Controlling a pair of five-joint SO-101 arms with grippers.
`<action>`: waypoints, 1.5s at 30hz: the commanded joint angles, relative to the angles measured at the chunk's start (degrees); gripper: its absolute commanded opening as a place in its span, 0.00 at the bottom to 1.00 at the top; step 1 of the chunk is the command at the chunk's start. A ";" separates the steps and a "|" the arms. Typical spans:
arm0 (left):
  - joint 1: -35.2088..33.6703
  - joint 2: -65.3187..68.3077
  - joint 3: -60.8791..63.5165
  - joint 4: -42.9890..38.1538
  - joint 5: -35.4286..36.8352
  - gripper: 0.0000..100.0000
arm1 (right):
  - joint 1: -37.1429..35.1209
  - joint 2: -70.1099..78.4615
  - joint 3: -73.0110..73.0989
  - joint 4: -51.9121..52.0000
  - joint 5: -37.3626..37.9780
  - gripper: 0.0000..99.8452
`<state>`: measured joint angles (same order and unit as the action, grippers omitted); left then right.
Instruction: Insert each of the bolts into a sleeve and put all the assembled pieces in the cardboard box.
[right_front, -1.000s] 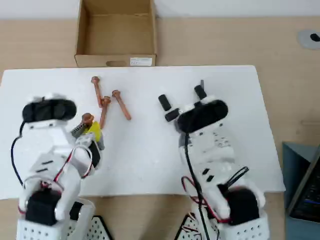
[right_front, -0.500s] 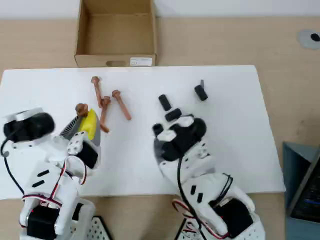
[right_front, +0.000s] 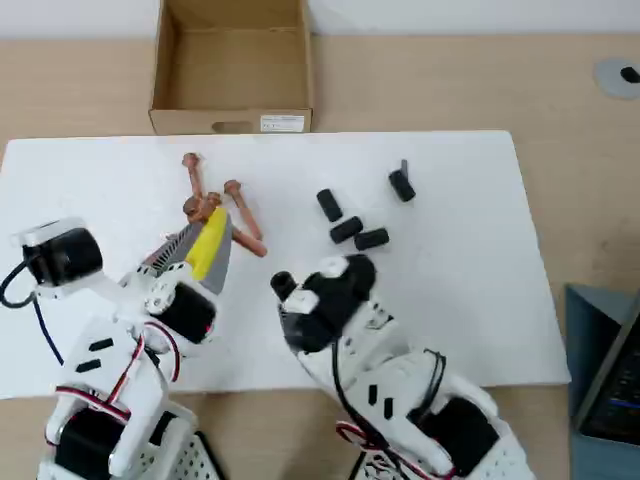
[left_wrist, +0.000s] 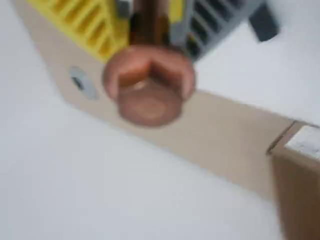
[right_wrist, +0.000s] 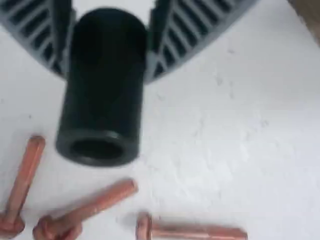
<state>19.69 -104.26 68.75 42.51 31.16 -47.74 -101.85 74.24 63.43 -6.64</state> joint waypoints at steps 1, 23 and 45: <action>2.73 -0.40 -1.85 -0.97 -0.09 0.00 | -0.57 -0.75 0.40 -3.16 2.02 0.01; 9.41 -0.22 -5.80 11.08 -5.19 0.00 | -0.31 -0.75 0.48 -3.78 4.04 0.01; 14.51 -0.22 -6.15 19.96 -8.35 0.00 | -0.48 -0.75 0.40 -5.89 14.15 0.01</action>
<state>33.85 -104.26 64.44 62.46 23.34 -48.09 -101.85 75.03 59.74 6.55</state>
